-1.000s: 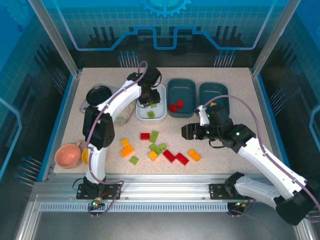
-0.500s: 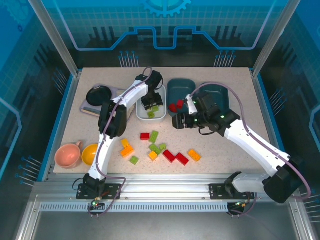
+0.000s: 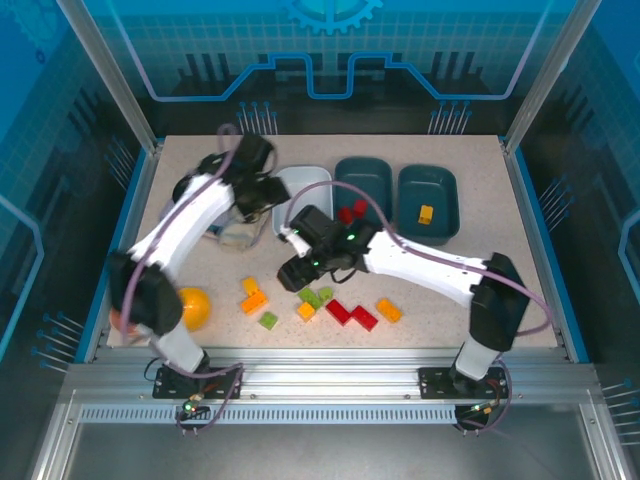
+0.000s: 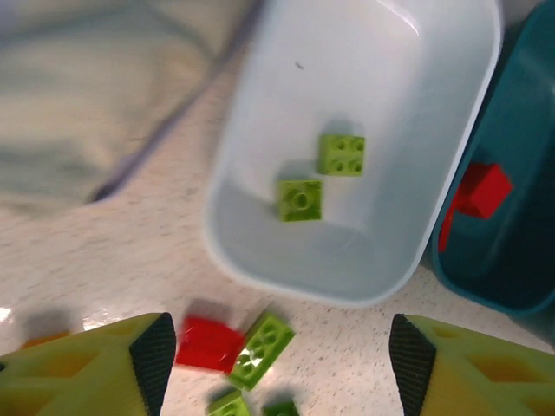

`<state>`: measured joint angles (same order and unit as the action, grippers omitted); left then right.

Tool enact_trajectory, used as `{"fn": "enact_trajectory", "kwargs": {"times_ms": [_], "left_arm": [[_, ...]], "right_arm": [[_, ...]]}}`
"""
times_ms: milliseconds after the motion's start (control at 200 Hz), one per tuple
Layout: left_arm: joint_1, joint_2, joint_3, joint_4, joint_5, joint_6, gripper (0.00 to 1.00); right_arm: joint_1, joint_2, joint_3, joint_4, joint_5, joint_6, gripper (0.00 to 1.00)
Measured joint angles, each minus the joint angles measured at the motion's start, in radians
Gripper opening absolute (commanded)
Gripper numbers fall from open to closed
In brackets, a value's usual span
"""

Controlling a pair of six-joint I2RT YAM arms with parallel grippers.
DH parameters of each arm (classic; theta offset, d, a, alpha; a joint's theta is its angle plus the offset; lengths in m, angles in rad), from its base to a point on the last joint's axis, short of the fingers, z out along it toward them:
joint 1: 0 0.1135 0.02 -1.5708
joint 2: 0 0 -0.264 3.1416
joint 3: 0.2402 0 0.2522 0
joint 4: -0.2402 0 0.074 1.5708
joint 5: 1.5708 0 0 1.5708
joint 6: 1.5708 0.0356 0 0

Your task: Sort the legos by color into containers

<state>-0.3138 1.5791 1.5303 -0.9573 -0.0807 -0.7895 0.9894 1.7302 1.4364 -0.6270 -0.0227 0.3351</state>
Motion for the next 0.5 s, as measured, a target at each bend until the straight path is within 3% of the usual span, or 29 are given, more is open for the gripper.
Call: {"fn": "enact_trajectory", "kwargs": {"times_ms": [225,500], "left_arm": [[0.046,-0.511,-0.365,-0.097,-0.132,-0.164,0.7],[0.047,-0.797,-0.542,-0.272,-0.156,-0.262,0.7]], "right_arm": [[0.066,0.265,0.193,0.013,-0.028,0.029,0.74],[0.068,0.58,0.541,-0.077,-0.033,0.095,0.74]]}}
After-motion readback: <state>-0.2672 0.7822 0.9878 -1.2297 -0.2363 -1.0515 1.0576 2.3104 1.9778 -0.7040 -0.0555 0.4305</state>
